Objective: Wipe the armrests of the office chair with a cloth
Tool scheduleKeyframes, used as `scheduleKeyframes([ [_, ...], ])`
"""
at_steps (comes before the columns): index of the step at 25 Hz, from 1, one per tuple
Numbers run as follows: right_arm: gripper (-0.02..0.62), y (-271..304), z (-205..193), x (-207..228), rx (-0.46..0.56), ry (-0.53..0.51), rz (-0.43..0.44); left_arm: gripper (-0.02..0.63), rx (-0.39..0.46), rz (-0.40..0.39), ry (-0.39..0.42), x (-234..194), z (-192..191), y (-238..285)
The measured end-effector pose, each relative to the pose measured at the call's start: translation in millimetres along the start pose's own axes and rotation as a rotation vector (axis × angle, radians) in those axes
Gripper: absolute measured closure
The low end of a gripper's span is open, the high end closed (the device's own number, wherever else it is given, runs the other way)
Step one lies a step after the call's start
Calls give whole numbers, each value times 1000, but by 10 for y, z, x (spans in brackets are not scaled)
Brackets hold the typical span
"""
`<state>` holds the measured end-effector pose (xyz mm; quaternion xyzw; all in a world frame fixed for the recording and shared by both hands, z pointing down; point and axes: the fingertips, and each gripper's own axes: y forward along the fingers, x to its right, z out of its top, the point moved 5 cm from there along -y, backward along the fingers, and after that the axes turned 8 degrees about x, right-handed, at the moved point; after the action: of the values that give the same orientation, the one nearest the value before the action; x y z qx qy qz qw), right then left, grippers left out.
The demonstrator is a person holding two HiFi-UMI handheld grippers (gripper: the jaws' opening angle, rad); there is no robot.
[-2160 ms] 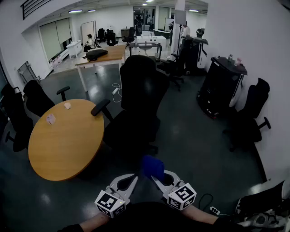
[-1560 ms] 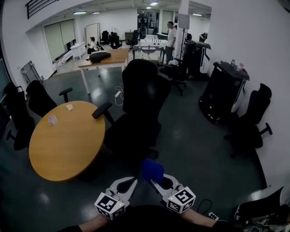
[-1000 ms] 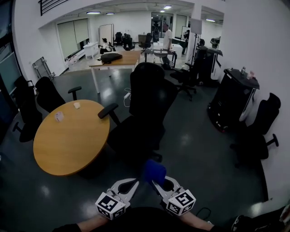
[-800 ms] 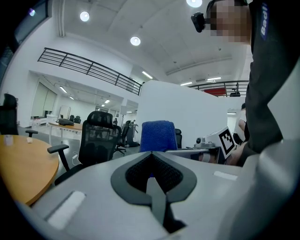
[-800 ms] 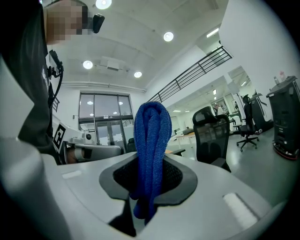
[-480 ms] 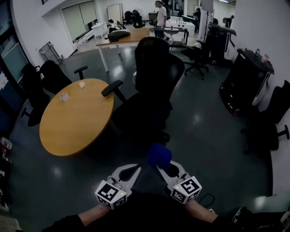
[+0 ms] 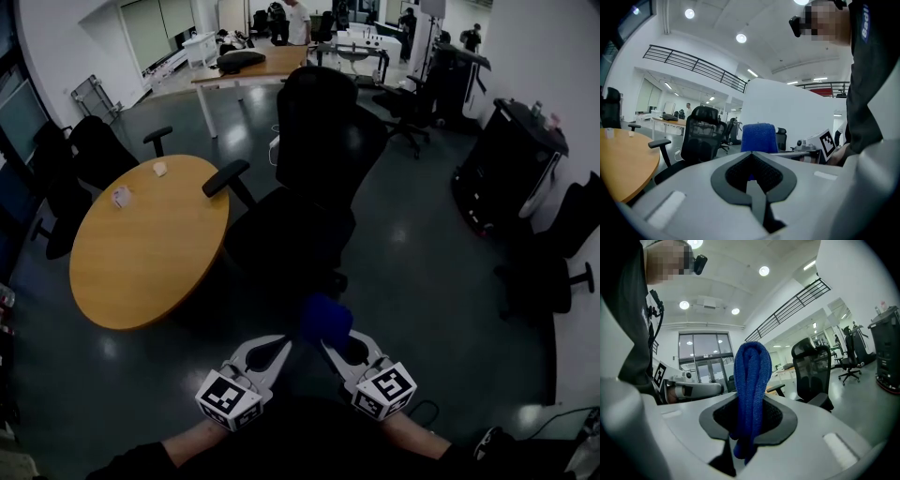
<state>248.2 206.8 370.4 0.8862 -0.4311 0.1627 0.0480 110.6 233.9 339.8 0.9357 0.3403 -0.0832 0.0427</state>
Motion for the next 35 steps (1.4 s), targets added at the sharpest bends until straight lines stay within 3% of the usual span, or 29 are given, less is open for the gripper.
scheduleKeyframes([
  [9,505,1127,81,265,-34,-40,-72,592,41,-40,-60,-1292,227,283],
  [19,505,2401,241,269,-66,-111,-114,592,92,-52,-105,-2713,607,408],
  [28,504,2766,217,544,-78,-96,-113,592,66,-48,-132,-3075,576,649],
  [35,504,2904,364,908,-52,-83,-60,592,49,6,-88,-3145,647,946],
])
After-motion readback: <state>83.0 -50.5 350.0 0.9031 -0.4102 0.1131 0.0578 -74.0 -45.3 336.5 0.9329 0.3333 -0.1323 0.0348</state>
